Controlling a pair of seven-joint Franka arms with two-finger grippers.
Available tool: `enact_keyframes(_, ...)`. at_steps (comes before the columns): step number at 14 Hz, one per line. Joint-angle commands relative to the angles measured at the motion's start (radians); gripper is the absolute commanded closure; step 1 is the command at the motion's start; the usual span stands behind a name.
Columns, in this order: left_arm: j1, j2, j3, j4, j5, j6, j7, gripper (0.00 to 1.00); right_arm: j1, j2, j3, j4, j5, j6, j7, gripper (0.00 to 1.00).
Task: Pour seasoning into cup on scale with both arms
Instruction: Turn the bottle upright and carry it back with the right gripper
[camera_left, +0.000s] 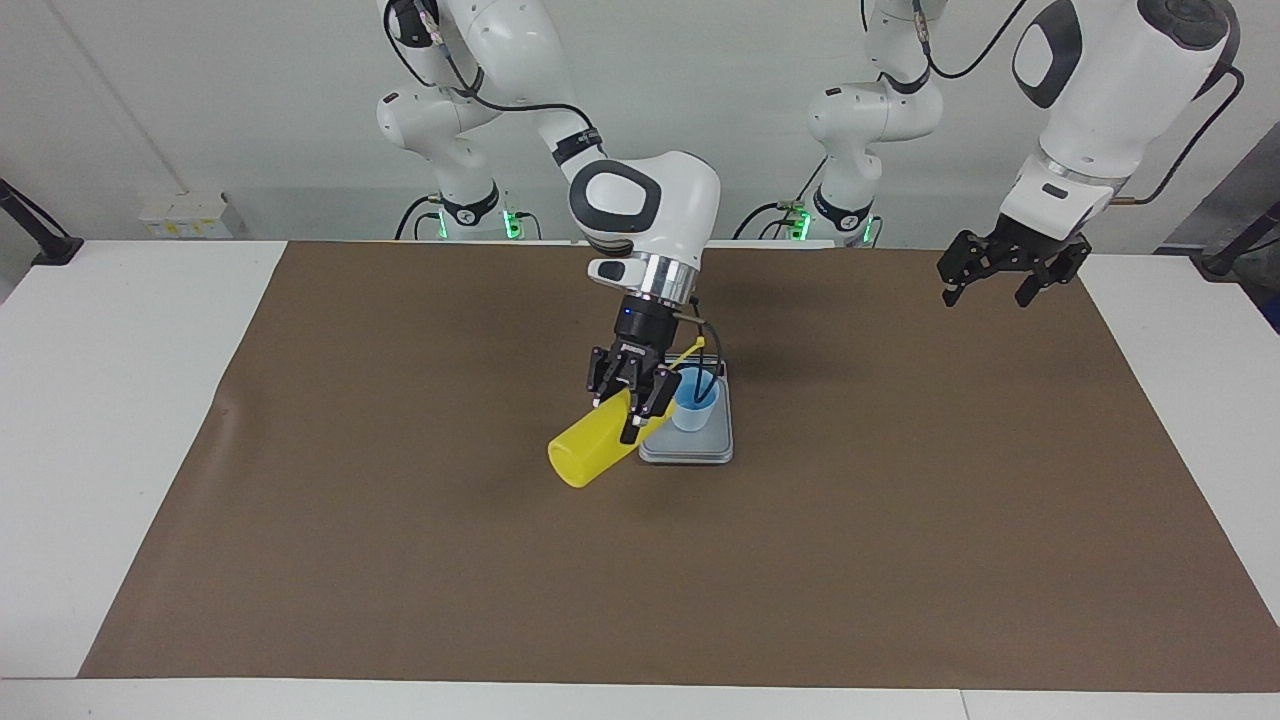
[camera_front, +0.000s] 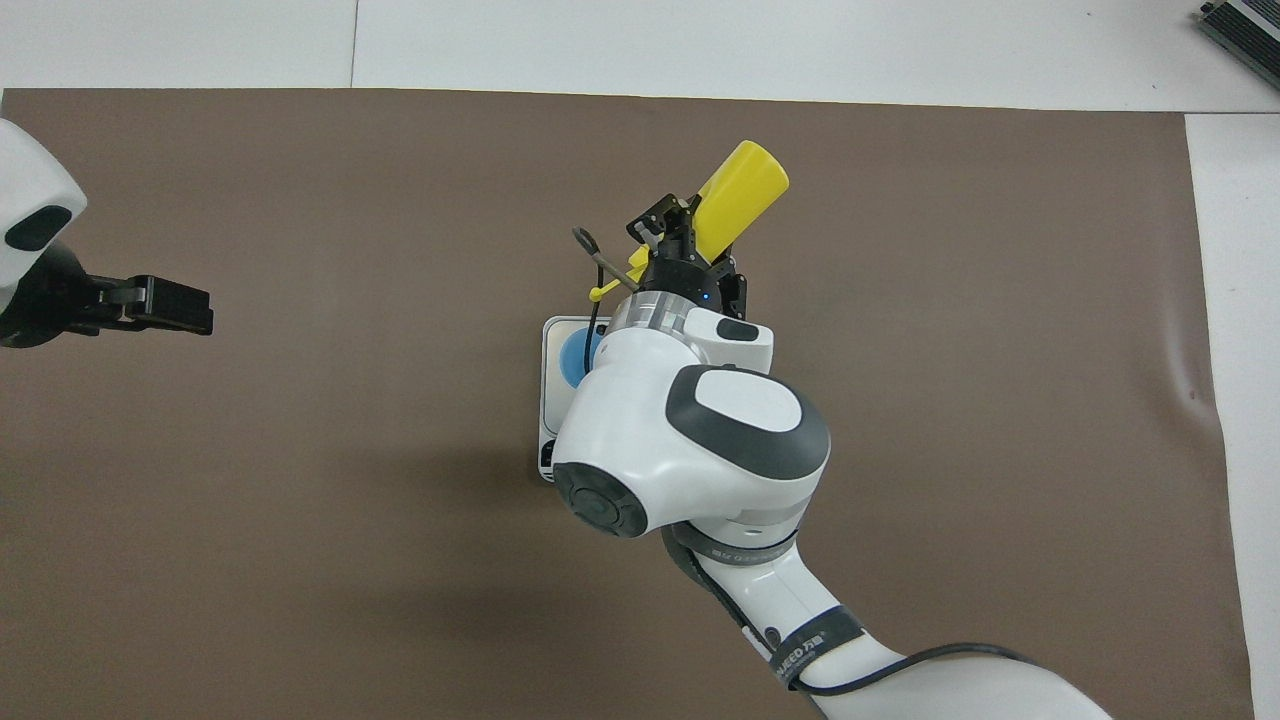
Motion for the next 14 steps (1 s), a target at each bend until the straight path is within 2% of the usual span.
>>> enact_keyframes(1, -0.002, -0.013, 0.001, -0.023, -0.013, 0.020, -0.012, 0.00, -0.063, -0.035, 0.009, -0.010, 0.174, 0.021, 0.007, 1.00)
enact_keyframes(6, -0.002, -0.013, 0.001, -0.023, -0.013, 0.018, -0.012, 0.00, -0.193, -0.074, 0.009, -0.012, 0.551, 0.017, -0.046, 1.00)
enact_keyframes(10, -0.002, -0.013, 0.001, -0.023, -0.013, 0.018, -0.009, 0.00, -0.291, -0.087, 0.007, -0.015, 0.937, -0.035, -0.378, 1.00)
enact_keyframes(14, 0.003, -0.016, 0.004, -0.028, -0.011, 0.026, 0.098, 0.00, -0.435, -0.087, 0.009, -0.019, 1.190, -0.110, -0.500, 1.00)
